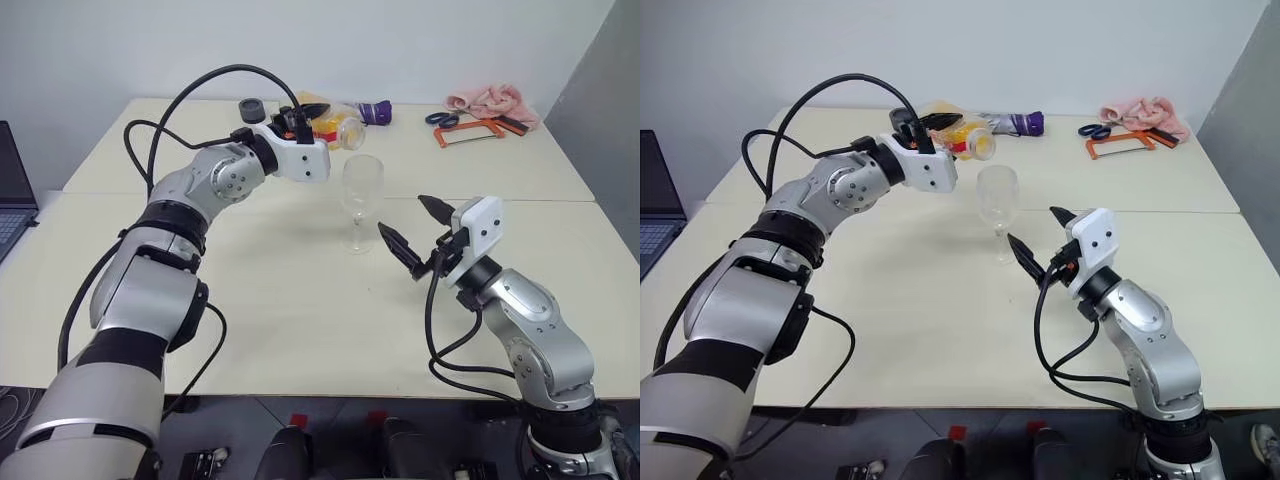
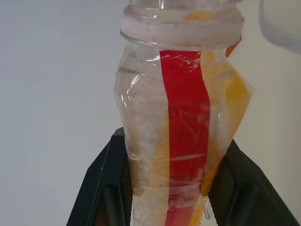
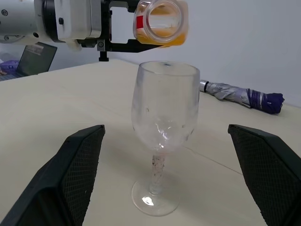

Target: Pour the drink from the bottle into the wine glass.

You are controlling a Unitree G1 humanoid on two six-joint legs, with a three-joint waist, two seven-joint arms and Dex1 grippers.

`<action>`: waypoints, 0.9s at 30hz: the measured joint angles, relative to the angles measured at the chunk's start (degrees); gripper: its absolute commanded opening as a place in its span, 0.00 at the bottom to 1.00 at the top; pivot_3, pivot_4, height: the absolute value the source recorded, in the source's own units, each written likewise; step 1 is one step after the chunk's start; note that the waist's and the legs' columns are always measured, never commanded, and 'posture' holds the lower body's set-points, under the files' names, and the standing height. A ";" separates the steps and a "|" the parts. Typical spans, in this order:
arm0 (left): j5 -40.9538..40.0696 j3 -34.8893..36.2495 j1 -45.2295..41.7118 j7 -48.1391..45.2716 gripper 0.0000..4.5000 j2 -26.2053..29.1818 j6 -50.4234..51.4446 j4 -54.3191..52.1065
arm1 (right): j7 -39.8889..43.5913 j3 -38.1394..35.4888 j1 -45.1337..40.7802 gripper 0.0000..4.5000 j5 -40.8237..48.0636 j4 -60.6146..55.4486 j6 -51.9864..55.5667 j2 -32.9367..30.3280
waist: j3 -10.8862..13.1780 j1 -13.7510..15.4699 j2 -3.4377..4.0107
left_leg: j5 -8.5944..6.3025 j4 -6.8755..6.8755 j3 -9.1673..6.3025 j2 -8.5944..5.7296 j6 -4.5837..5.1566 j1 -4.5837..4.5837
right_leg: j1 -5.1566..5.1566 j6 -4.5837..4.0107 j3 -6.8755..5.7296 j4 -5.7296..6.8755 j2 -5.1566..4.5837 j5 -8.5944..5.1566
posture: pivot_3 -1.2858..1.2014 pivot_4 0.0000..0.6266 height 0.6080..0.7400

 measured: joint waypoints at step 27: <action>4.44 -2.84 -3.11 7.56 0.38 0.57 0.33 1.05 | 0.21 0.09 1.28 1.00 0.92 -0.03 0.05 0.03 | 0.00 0.00 0.00 | -0.01 0.57 0.02 -0.02 0.02 -0.05 | -0.06 0.01 0.02 0.65 0.01 -0.01 | 0.52 0.24 1.00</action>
